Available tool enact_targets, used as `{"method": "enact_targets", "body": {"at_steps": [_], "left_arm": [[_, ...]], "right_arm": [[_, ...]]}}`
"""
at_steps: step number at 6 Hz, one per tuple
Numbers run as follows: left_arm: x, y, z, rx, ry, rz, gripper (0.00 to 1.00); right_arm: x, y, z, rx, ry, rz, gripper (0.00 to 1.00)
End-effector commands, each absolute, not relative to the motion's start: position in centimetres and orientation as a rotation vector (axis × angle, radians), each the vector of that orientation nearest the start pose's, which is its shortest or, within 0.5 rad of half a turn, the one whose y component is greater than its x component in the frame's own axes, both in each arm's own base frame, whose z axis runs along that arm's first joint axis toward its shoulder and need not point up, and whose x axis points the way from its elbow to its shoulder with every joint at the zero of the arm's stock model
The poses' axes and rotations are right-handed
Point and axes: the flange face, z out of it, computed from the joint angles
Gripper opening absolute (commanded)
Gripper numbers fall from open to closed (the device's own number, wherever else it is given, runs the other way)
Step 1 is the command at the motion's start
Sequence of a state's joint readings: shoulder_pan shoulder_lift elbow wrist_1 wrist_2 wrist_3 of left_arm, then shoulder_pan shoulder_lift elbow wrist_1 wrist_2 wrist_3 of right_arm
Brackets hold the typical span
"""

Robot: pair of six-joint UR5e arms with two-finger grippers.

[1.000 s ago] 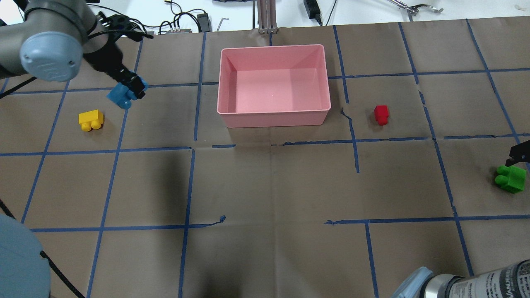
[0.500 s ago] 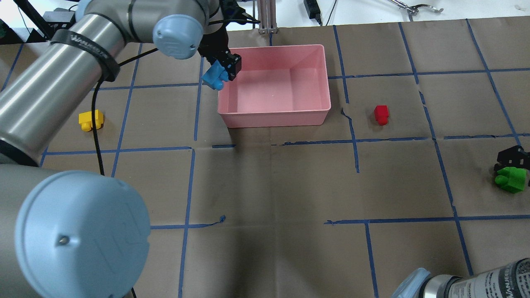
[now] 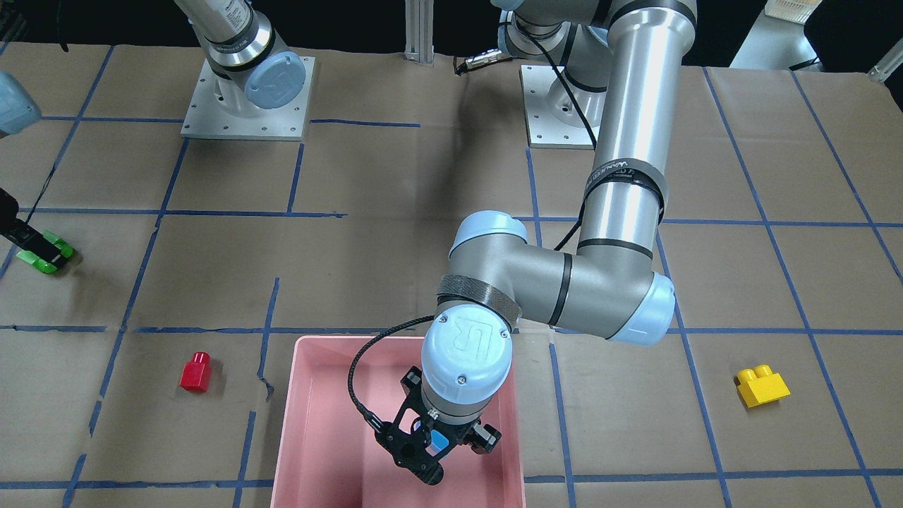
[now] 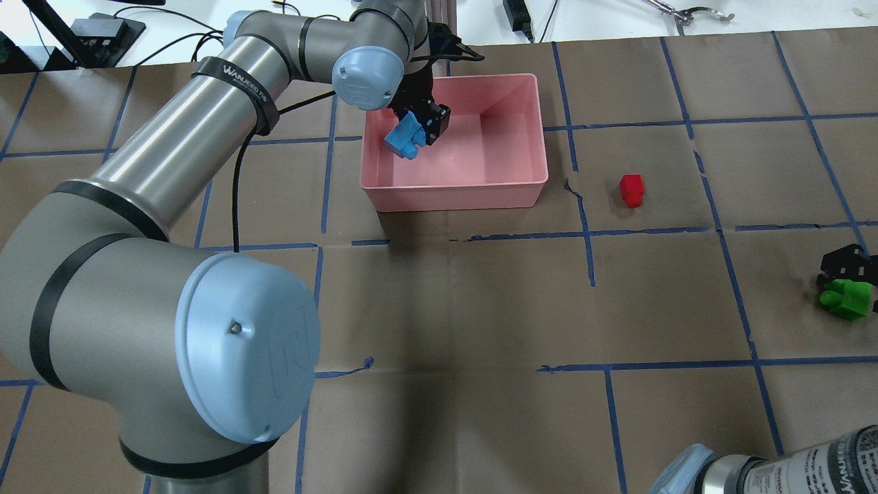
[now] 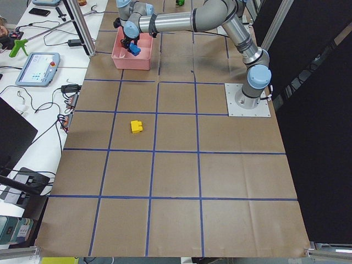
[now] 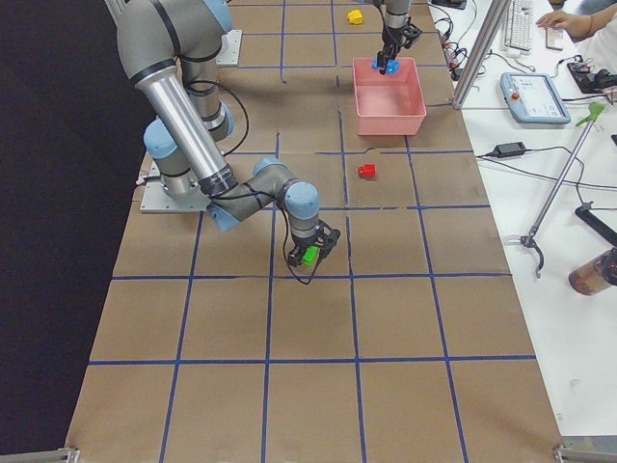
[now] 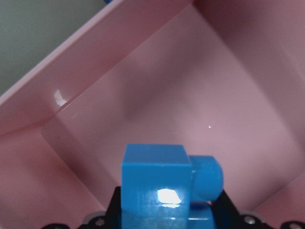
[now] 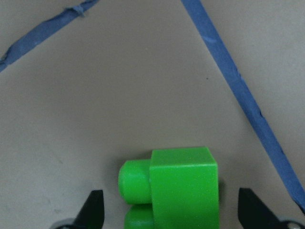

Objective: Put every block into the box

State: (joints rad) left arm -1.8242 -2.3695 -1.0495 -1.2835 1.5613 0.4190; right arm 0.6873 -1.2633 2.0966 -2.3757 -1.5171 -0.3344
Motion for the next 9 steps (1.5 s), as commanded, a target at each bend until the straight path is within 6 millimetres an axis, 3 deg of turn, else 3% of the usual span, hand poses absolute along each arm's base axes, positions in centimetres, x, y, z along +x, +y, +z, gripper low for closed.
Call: {"method": "enact_targets", "body": {"at_steps": [1,2,3,5,6,7,8,9], "left_arm": [[-32.7,-71.7,27.5,1.033,2.973,-0.042,1.00],[-29.6,-71.4,30.2,0.980,2.988,-0.030,1.00],[-23.0,-71.3,33.8,0.851,3.025,-0.051,1.00],[-10.0,-68.7,34.5,0.635,3.089,0.007,1.00],[-4.7,-66.7,33.9,0.807,3.062,0.054,1.00],[1.2,-65.3,32.3,1.096,2.993,0.104,0.99],[7.5,-65.2,30.8,1.374,2.891,0.091,0.99],[11.4,-65.1,29.8,1.484,2.836,0.073,0.99]], "right_arm": [[-29.0,-41.7,17.1,0.868,2.955,0.006,0.81],[-29.0,-41.7,17.0,0.881,2.950,0.009,0.62],[-29.1,-41.7,17.1,0.884,2.949,0.009,0.39],[-29.3,-42.4,19.6,0.942,2.945,-0.057,0.32],[-27.3,-45.1,23.5,0.849,2.996,-0.131,0.32],[-23.9,-48.5,29.1,0.770,3.015,-0.136,0.32],[-20.5,-52.4,34.6,0.727,3.002,-0.074,0.32],[-16.4,-55.7,39.2,0.625,3.020,-0.052,0.32]]}}
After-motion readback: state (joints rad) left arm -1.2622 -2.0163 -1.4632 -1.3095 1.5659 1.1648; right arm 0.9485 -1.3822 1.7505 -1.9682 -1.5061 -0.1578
